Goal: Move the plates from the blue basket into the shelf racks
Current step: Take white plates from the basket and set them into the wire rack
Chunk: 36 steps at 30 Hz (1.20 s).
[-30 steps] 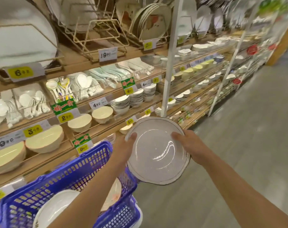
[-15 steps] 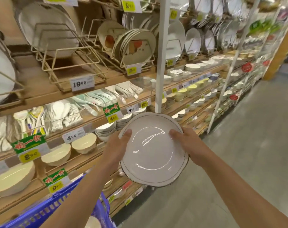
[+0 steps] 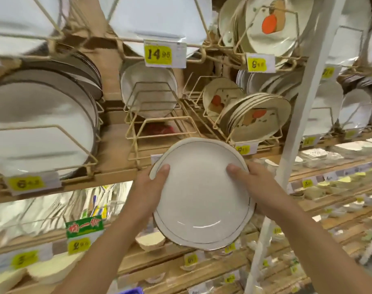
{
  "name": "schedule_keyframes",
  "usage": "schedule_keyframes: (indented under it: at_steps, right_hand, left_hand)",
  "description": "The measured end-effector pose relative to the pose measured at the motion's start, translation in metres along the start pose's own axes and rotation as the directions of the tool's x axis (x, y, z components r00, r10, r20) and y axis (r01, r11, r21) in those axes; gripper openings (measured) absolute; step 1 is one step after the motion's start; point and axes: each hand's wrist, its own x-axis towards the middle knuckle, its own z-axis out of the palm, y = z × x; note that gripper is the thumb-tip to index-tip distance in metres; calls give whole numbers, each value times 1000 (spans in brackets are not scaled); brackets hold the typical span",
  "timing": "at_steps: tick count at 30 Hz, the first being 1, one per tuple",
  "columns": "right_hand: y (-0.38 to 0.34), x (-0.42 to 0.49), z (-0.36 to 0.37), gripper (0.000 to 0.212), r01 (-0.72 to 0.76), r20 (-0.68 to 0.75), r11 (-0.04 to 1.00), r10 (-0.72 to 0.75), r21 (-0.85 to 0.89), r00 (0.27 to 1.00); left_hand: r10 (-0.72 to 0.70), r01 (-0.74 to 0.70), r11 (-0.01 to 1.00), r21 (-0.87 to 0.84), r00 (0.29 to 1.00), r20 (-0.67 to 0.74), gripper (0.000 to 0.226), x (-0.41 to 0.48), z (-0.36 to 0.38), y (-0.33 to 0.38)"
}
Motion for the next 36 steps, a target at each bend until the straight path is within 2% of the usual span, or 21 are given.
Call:
schedule_keyframes:
  at_steps: [3,6,10,13,16,20,22,24,26,28,30,32,34,36]
  right_hand:
    - [-11,23,13,22,75,75,996,-78,42,994]
    - [-22,43,22,21,132,143,987,-145,96,979]
    - [-35,65,22,19,126,338,974,-184,187,923]
    - [-45,79,11,20,124,510,984,-173,129,843]
    - [-59,90,0,15,160,590,982,-188,101,785]
    - [-67,99,-14,22,198,653,969,-245,148,716]
    - [-65,98,-18,26,224,676,967,-246,121,695]
    - [-61,91,-21,26,252,652,957,-282,142,704]
    - [-54,81,-24,24,321,581,933,-353,162,733]
    - [-43,70,-29,26,371,477,916,-397,151,784]
    - [-32,60,-34,30,346,350,925,-380,158,856]
    - [-23,56,-40,29,244,226,940,-298,238,927]
    - [-21,56,-43,25,254,171,940,-295,226,940]
    - [-27,57,-44,20,392,177,896,-429,210,886]
  left_hand:
    - [23,-20,999,25,992,-121,17,4,-15,14]
    - [110,-99,993,69,976,-187,17,8,-25,31]
    - [265,-205,945,255,936,-232,22,19,-38,64]
    - [393,-307,842,443,912,-114,23,30,-46,100]
    - [478,-433,659,616,872,102,21,37,-45,141]
    - [423,-533,426,732,832,360,18,39,-16,169]
    - [362,-558,380,738,824,436,14,36,1,173]
    - [341,-560,358,747,823,454,16,31,14,174]
    - [403,-549,418,724,826,394,11,24,17,165]
    - [462,-519,561,644,843,277,16,12,11,145]
    - [380,-409,790,456,911,159,21,-7,2,113]
    - [197,-226,929,293,972,127,27,-27,1,77]
    - [125,-141,970,195,988,93,25,-34,8,51]
    - [197,-192,965,176,980,-10,22,-29,15,47]
